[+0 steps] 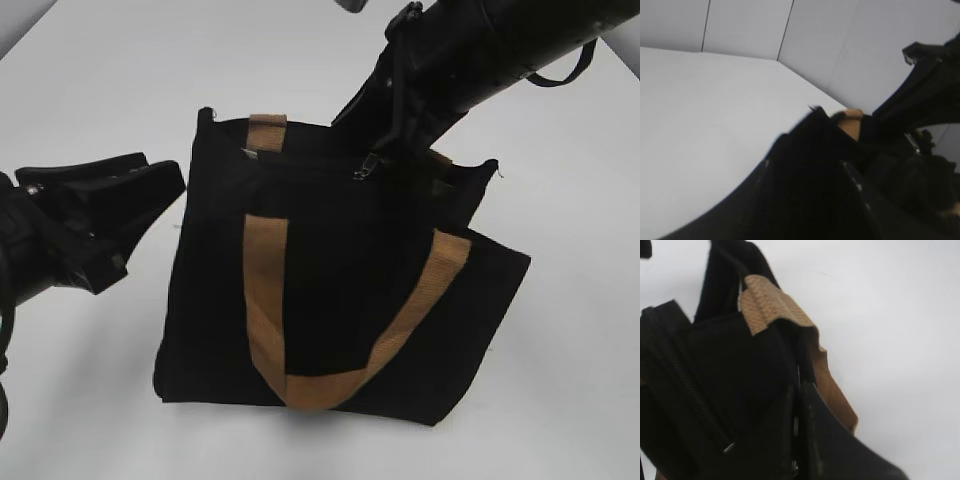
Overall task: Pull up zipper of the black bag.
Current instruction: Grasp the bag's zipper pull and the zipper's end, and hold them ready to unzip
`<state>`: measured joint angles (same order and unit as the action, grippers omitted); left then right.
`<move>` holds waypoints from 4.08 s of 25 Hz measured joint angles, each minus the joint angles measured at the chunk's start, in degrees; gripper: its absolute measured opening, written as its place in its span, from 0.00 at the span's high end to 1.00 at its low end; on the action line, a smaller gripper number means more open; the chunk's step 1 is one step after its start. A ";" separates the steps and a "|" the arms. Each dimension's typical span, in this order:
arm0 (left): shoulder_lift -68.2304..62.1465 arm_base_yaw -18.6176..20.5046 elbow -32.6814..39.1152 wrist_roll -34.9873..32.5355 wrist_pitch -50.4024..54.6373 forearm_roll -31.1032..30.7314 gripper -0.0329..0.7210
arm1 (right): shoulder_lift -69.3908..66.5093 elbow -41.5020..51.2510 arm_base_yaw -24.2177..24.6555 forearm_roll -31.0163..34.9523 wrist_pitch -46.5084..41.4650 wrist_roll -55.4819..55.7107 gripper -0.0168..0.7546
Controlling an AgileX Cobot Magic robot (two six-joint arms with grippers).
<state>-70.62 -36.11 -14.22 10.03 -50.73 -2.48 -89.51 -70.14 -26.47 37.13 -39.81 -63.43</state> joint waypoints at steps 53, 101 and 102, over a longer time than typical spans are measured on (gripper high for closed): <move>0.10 -1.10 -11.94 0.00 30.17 -3.56 0.96 | -3.11 -0.54 0.06 9.69 -7.07 -3.47 0.65; 1.00 -1.16 -11.94 0.68 27.52 -0.10 0.96 | -4.80 -0.54 0.06 4.28 -6.11 6.79 0.61; 1.07 -1.16 -11.94 1.23 27.11 -0.23 0.96 | -4.97 -0.54 0.06 4.29 -6.11 6.79 0.62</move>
<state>-69.54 -37.28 -26.17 11.26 -23.62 -2.70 -94.49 -70.68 -26.41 41.42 -45.92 -56.64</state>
